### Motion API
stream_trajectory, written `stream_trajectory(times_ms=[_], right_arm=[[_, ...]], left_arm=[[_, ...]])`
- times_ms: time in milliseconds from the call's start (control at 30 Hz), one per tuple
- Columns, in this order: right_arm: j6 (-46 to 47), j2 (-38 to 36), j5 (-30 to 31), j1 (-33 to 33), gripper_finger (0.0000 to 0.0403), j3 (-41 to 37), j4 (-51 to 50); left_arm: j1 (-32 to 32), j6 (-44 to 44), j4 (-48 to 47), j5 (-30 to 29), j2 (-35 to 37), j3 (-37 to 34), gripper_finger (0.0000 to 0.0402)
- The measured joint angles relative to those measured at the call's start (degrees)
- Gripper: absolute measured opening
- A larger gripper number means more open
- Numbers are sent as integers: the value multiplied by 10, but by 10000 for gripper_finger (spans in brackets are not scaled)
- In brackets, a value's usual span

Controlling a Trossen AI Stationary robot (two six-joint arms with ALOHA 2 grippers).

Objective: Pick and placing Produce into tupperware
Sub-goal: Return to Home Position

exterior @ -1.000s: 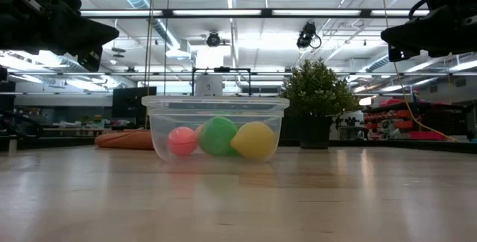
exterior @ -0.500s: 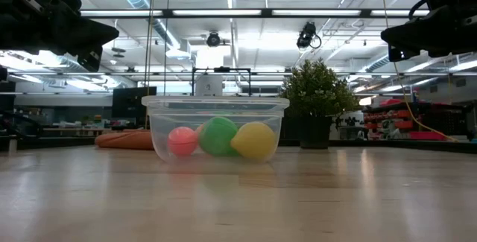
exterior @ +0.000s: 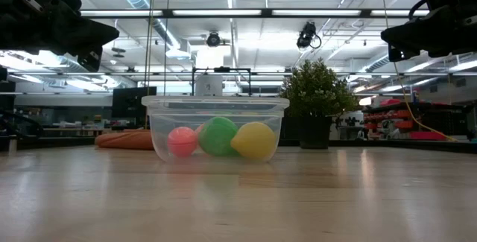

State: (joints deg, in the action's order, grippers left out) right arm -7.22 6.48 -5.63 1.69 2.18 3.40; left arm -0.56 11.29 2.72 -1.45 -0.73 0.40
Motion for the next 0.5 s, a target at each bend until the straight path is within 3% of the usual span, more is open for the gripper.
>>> stream_trajectory(times_ms=[500], right_arm=[[0,0,0,0,0,0,0]], left_arm=[[0,0,0,0,0,0,28]])
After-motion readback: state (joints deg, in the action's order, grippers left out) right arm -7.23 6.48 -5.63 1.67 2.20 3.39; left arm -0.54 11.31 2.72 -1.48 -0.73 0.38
